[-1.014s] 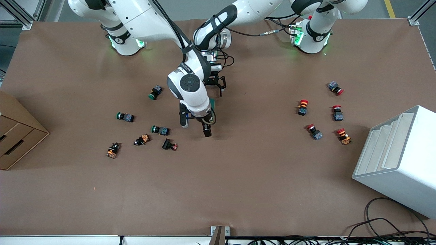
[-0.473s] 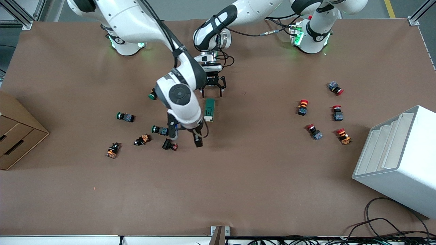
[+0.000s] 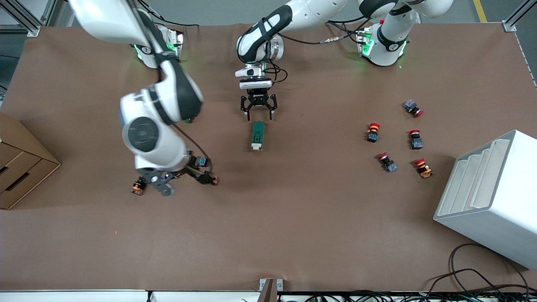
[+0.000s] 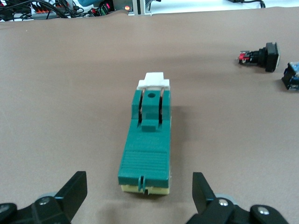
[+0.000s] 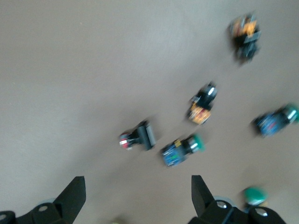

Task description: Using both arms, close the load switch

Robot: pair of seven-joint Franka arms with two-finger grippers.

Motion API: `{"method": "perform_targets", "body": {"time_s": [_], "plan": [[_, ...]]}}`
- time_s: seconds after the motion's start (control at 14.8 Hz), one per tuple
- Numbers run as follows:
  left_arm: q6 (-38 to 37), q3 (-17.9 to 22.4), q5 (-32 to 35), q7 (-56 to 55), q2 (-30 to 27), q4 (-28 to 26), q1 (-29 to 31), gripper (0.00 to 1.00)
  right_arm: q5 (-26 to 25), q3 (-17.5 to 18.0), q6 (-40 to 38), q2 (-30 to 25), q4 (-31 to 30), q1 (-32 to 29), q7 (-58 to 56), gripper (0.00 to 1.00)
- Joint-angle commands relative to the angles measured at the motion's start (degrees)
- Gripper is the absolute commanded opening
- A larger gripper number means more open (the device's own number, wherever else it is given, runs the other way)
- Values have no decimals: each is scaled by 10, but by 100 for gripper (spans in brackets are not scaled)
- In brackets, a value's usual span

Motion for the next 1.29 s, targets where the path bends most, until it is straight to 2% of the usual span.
{"method": "perform_targets", "body": {"time_s": [0.0, 0.27, 0.41, 0.61, 0.88, 1.22], "plan": [[-6, -3, -20, 21, -22, 4, 3, 99, -8, 11, -44, -42, -13, -56, -170, 100], [-5, -3, -53, 39, -37, 19, 11, 99, -11, 10, -131, -79, -2, -138, -362, 100], [-3, -4, -77, 67, -50, 26, 18, 99, -24, 10, -179, -82, 25, -174, -415, 100], [-3, -3, -128, 104, -58, 49, 26, 99, -56, 9, -226, -82, 71, -198, -445, 100], [-2, -4, -163, 157, -68, 76, 56, 99, -46, 12, -260, -82, 103, -235, -491, 100], [0, -5, -214, 260, -69, 124, 113, 99, -47, 13, -284, -81, 123, -241, -502, 100]]}}
